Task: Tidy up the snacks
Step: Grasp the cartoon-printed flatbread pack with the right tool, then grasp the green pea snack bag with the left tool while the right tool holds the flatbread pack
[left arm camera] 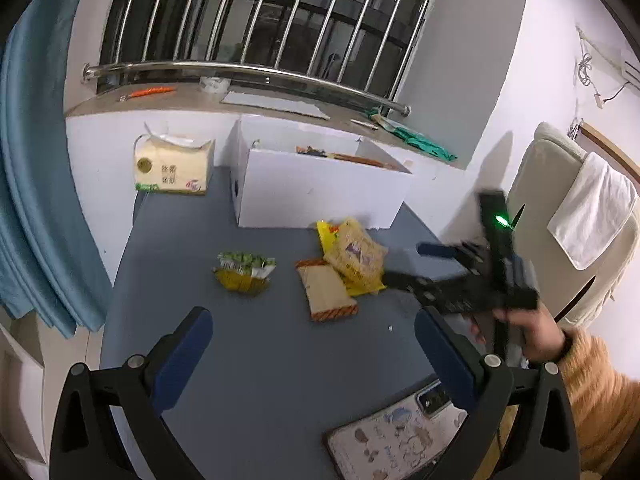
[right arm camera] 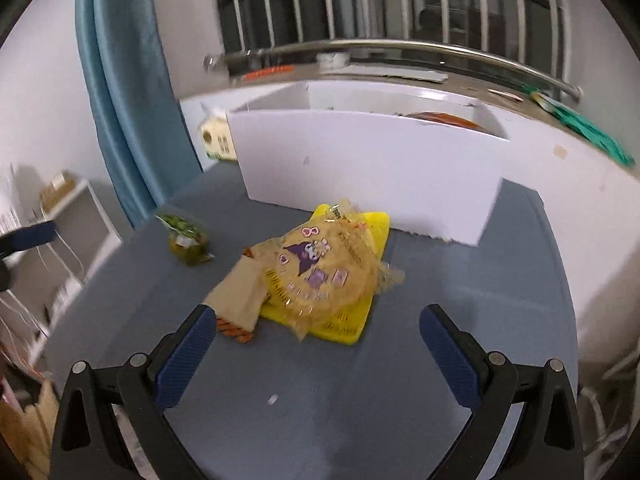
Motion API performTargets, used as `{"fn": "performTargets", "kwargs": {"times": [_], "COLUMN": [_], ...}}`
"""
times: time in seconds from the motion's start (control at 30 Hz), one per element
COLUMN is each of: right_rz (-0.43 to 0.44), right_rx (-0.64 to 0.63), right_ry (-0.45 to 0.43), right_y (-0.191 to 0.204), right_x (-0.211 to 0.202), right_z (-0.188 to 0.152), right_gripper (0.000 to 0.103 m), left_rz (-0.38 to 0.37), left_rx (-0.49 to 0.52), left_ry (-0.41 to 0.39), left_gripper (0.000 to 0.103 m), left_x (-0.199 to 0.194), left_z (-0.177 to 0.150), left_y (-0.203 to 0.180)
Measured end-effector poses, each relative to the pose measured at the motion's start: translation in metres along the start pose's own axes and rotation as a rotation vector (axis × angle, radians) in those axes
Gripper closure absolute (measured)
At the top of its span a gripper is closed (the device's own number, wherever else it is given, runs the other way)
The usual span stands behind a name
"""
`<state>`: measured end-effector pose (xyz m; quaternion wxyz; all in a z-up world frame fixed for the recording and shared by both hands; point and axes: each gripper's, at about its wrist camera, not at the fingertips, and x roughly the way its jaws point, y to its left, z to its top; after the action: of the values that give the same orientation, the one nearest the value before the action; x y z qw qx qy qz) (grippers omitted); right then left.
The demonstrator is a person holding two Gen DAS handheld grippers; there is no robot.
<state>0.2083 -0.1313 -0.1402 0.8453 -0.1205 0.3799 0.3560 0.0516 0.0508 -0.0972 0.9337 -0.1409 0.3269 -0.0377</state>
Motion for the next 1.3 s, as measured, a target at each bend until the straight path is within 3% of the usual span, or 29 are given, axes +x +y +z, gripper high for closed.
{"fn": "performTargets", "kwargs": {"times": [0.2, 0.5, 0.57, 0.67, 0.87, 1.0, 1.3], "right_rz": [-0.030, -0.013, 0.003, 0.002, -0.012, 0.021, 0.181], "right_rx": [-0.092, -0.101, -0.070, -0.060, -0.014, 0.080, 0.283], "right_ry": [0.066, 0.161, 0.158, 0.138, 0.100, 0.023, -0.108], "right_y": [0.003, -0.002, -0.007, -0.011, -0.017, -0.031, -0.029], "right_x": [0.039, 0.078, 0.079, 0.074, 0.046, 0.007, -0.073], "right_z": [0.017, 0.024, 0.022, 0.020, 0.014, 0.006, -0.046], "right_gripper": [0.000, 0.000, 0.011, 0.019, 0.022, 0.022, 0.022], "left_rz": [0.008, 0.018, 0.021, 0.024, 0.030, 0.049, 0.153], "left_rx": [-0.029, -0.056, -0.056, -0.061, -0.056, -0.036, 0.001], "left_ry": [0.026, 0.046, 0.052, 0.059, 0.077, 0.105, 0.147], "left_gripper": [0.000, 0.000, 0.000, 0.000, 0.000, 0.000, 0.000], "left_x": [0.001, 0.003, 0.005, 0.008, 0.020, 0.040, 0.118], "left_z": [-0.015, -0.025, -0.026, -0.028, -0.027, -0.019, 0.024], "left_y": [0.011, 0.017, 0.018, 0.021, 0.021, 0.022, 0.049]}}
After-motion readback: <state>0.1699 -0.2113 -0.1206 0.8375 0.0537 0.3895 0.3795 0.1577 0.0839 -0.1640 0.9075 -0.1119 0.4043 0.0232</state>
